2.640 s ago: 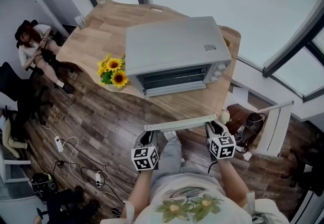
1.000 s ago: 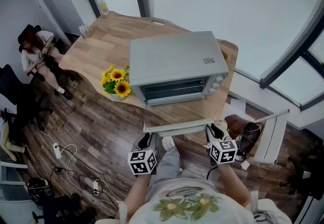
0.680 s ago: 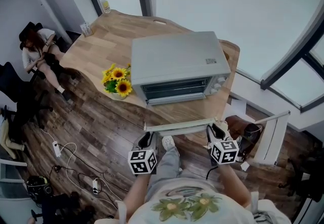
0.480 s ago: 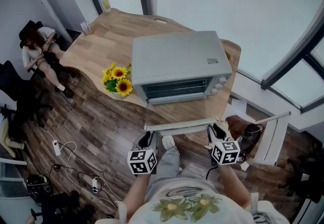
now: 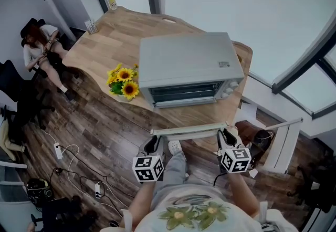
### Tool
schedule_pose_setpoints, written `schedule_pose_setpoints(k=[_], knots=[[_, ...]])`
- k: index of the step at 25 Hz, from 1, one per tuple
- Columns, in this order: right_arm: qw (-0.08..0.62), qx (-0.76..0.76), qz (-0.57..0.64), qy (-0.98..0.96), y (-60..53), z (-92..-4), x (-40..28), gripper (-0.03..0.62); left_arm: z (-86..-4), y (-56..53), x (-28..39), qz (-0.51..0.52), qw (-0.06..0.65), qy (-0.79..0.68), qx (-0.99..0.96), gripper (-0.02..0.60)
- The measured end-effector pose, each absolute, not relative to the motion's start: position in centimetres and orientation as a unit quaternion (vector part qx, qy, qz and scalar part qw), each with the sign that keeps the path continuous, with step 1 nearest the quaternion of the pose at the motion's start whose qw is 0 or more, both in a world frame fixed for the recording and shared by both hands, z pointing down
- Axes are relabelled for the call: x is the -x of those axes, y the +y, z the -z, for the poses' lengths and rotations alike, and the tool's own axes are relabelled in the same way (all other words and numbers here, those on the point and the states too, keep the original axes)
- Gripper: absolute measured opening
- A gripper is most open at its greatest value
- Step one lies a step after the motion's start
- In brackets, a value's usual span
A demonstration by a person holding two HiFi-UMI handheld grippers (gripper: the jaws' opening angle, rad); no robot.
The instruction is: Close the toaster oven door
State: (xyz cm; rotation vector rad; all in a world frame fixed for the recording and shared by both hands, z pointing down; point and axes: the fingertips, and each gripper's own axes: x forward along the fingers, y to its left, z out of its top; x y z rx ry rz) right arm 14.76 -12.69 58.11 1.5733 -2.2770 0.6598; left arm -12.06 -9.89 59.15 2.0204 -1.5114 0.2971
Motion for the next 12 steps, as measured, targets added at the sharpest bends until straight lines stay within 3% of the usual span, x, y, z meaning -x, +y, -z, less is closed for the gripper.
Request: schedule_pose_setpoints(k=[12], knots=[[0.140,-0.544,-0.227,-0.796,-13.4,-56.9,-14.6,0.084,-58.0,-10.6,12.2,-0.096,0.292,-0.568,-0.763,0.091]])
